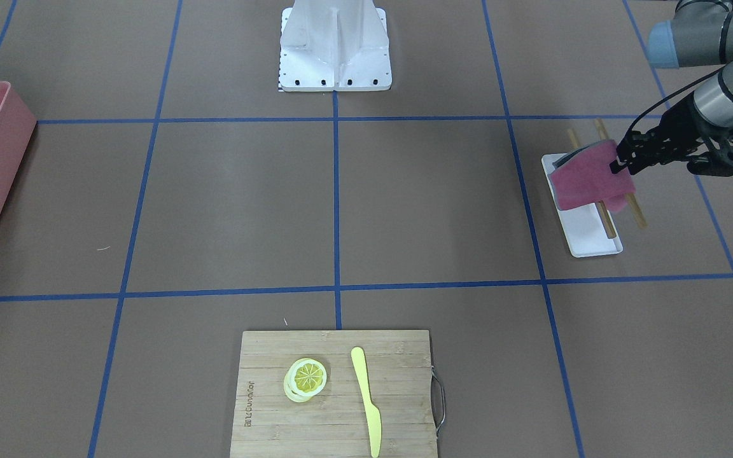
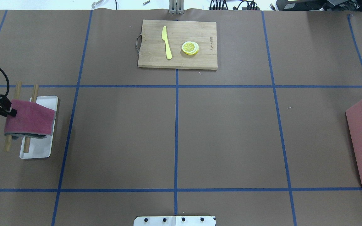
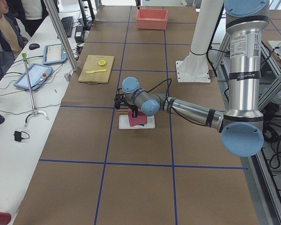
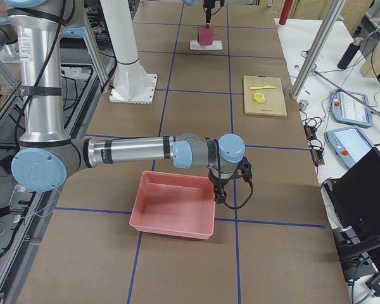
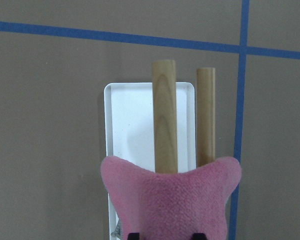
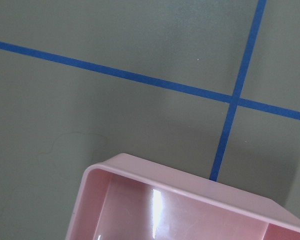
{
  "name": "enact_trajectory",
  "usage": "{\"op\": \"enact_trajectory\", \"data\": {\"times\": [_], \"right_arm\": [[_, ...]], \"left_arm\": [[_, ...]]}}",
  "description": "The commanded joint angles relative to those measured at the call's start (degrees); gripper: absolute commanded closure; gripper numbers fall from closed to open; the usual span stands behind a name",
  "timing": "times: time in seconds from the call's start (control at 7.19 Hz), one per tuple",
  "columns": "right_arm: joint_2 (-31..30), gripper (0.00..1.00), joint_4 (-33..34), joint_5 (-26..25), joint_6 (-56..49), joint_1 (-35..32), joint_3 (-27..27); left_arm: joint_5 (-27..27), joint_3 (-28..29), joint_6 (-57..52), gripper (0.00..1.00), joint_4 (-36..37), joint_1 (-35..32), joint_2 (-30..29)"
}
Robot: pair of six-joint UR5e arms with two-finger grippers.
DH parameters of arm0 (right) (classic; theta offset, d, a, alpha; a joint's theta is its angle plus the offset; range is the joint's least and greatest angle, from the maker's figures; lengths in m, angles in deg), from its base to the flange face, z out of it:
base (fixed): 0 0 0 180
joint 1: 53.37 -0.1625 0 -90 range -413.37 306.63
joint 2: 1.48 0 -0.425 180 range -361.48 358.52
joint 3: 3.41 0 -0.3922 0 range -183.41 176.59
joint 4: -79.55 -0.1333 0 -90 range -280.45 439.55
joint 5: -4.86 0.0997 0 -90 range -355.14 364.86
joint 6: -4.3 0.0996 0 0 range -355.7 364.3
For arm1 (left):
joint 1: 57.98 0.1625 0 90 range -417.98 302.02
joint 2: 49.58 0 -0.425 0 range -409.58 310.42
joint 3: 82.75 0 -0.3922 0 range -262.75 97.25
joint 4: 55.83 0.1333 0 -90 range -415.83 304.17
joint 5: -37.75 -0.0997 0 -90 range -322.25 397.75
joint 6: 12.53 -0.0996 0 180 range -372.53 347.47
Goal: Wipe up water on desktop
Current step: 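Lower the left gripper onto the pink cloth on the rack and grasp it, then lift the pink cloth with the left gripper while the right gripper approaches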
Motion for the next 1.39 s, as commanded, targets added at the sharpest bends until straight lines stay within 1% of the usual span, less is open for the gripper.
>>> {"op": "enact_trajectory", "data": {"times": [0.0,0.14,0.28,0.42,0.56,0.7,0.83,0.97,1.11,1.25], "right_arm": [[-0.06,0.00,-0.01,0.01,0.00,0.00,-0.13],[-0.06,0.00,-0.01,0.01,0.00,0.00,-0.22],[-0.06,0.00,-0.01,0.36,0.00,0.00,-0.48],[-0.06,0.00,-0.01,0.97,0.00,0.00,-0.66],[0.03,0.00,-0.01,1.33,0.00,0.00,-0.83],[-0.06,0.00,-0.01,1.51,-0.09,0.00,-2.66],[-0.06,0.00,-0.10,1.59,-0.09,0.35,-4.51],[0.20,0.00,-0.10,1.68,-0.09,2.27,-7.14],[0.81,0.00,-0.10,2.12,0.35,4.64,-10.12],[1.34,0.00,-2.10,6.13,0.35,6.40,-11.98]], "left_arm": [[-0.04,-0.05,0.01,1.00,0.02,-0.05,0.00],[0.04,-1.01,0.01,1.00,0.02,-0.31,0.09],[0.22,-3.80,0.01,1.00,0.20,-0.75,0.27],[3.53,-6.00,1.05,1.00,0.46,-1.19,0.27],[6.00,-6.90,4.20,1.00,0.38,-2.06,-0.78],[6.11,-8.12,11.10,1.00,0.46,-1.81,-4.79],[6.02,-7.35,21.09,1.00,0.64,-1.11,-13.62],[5.32,-5.78,28.94,1.00,0.64,1.76,-21.80],[0.79,-5.41,32.84,1.00,0.64,6.67,-27.10],[-8.82,-4.71,33.75,1.00,0.73,12.28,-31.24]]}}
